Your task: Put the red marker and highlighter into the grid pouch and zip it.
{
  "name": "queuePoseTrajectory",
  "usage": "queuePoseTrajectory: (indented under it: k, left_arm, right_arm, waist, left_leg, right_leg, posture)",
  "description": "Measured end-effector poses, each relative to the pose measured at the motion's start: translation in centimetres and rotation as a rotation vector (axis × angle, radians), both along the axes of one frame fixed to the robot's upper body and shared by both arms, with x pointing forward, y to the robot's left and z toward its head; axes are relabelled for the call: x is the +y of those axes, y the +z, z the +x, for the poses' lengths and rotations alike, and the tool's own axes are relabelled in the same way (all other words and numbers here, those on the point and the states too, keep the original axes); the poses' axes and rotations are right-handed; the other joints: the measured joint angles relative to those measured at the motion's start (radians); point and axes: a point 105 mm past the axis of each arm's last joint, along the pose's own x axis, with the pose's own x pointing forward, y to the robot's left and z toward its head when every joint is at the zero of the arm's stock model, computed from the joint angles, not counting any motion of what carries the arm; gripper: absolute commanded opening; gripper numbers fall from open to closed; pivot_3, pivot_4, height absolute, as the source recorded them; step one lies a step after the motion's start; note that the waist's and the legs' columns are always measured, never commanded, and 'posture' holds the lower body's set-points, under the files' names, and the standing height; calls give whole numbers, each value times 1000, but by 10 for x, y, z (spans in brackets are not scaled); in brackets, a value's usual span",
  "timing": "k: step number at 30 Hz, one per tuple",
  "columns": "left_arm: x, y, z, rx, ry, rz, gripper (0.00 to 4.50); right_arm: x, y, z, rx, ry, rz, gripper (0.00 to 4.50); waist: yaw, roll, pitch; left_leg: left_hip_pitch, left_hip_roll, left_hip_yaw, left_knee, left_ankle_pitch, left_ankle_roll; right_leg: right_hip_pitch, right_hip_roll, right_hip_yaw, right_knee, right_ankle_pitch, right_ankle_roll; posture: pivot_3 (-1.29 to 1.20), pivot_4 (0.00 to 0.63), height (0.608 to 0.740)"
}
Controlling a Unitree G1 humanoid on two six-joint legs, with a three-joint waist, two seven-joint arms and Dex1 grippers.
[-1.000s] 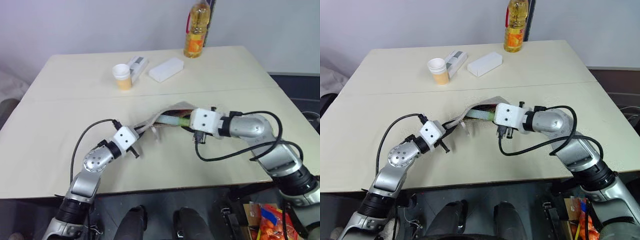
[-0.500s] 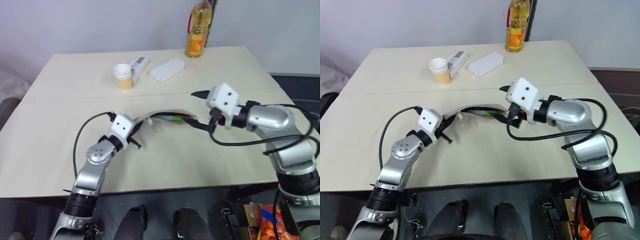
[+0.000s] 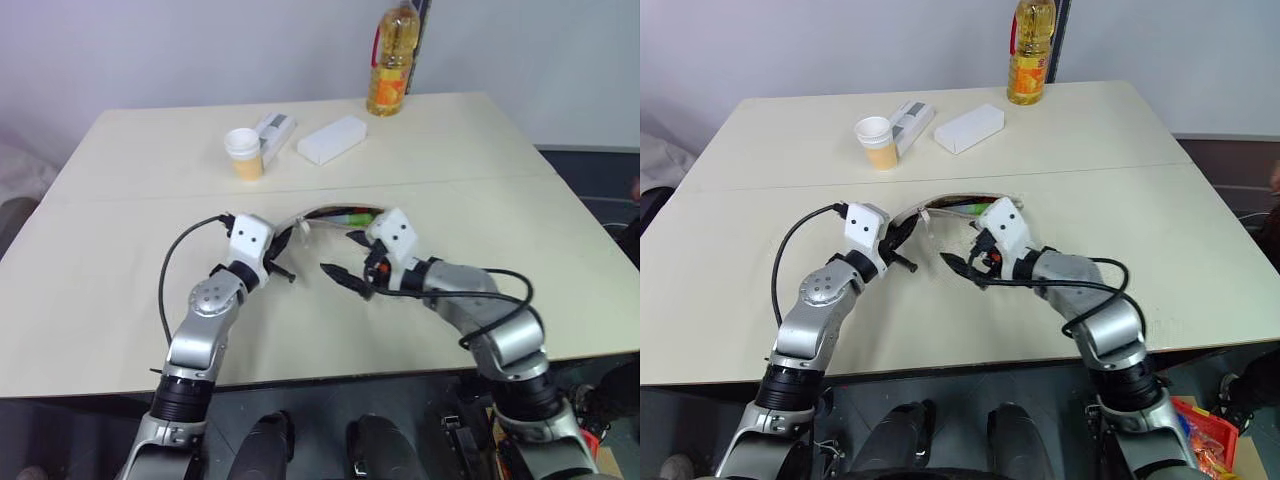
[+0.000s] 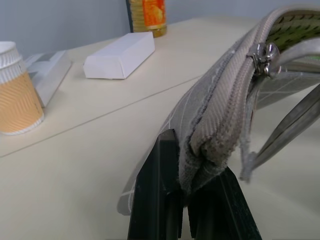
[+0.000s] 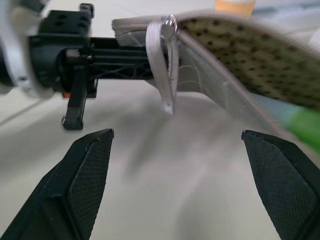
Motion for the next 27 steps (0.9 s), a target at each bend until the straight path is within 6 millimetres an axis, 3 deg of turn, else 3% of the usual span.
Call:
queuePoseTrajectory:
  k: [1,4,7,11,17,27]
  left_arm:
    - [-1,0,0,0,1,-2,0]
    - [0,0,0,2,7,-2,0]
    - [-4,-1,0,3,3,-7,0]
    - [-4,-1,0,0,12,-5,0]
    - [2,2,1,-31,44,31,0]
    - [33,1,3,-98,106,147,0]
  right_arm:
    - [4,0,2,1,-6,8,4236]
    - [16,7,8,-17,-8,40,3576]
    - [28,11,15,-23,-20,78,2104]
    - [29,12,18,-24,-35,96,84]
    - [20,15,20,-35,-51,92,84]
    - [-62,35,35,-119,-246,-41,84]
  waist:
    - [0,0,0]
    - [1,0,0]
    - [1,0,0]
    - [1,0,0]
    - [0,0,0]
    - [1,0,0]
  left_leg:
    - [0,0,0,0,0,0]
    - [0,0,0,0,0,0]
    - [0,0,0,0,0,0]
    - [0,0,0,0,0,0]
    - [0,0,0,0,0,0]
    - [0,0,0,-1,0,0]
  right_leg:
    - [0,0,0,0,0,0]
    - [0,0,0,0,0,0]
    - [0,0,0,0,0,0]
    - [0,0,0,0,0,0]
    - [0,0,0,0,0,0]
    - [0,0,0,0,0,0]
  posture:
    - [0,150,740]
    - [0,150,740]
    - [0,150,740]
    - [0,150,740]
    - [0,150,740]
    - [0,150,740]
